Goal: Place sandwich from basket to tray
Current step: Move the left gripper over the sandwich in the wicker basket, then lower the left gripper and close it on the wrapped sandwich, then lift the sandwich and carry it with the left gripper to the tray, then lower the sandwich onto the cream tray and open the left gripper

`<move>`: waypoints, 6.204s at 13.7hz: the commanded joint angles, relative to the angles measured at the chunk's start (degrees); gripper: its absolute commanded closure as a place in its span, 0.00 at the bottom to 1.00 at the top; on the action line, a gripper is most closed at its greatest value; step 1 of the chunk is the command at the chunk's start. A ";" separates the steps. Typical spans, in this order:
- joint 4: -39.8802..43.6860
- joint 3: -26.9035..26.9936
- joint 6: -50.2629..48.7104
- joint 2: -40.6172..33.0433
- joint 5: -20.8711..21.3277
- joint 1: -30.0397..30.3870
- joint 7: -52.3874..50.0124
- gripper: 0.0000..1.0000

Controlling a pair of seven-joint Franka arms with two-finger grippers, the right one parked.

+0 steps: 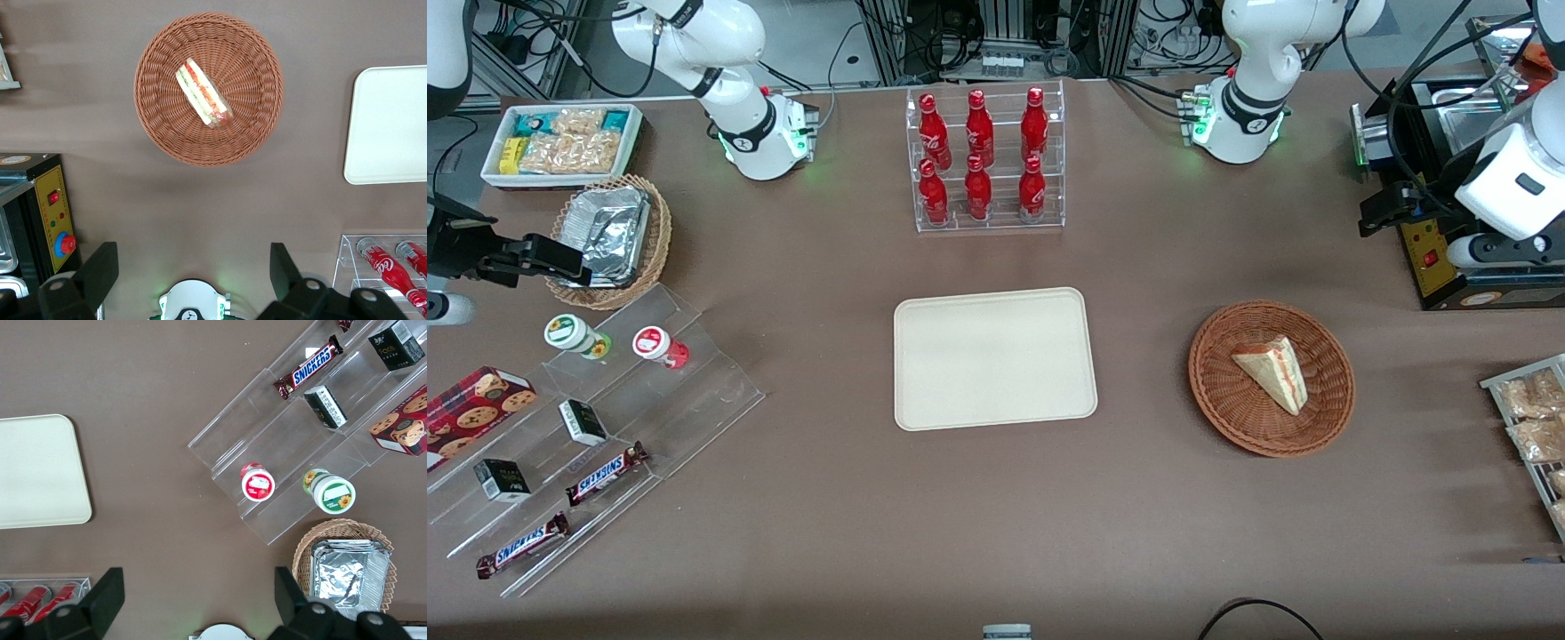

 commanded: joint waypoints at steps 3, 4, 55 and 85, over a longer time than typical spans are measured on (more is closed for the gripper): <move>0.21 0.54 -0.64 -0.36 -0.79 -0.37 0.49 0.00; 0.03 0.54 -0.37 -0.01 -0.79 -0.54 0.49 0.00; -22.67 -4.54 39.81 13.70 3.86 -1.77 -32.47 1.00; 13.48 -14.67 34.78 45.95 8.08 -30.43 -47.23 1.00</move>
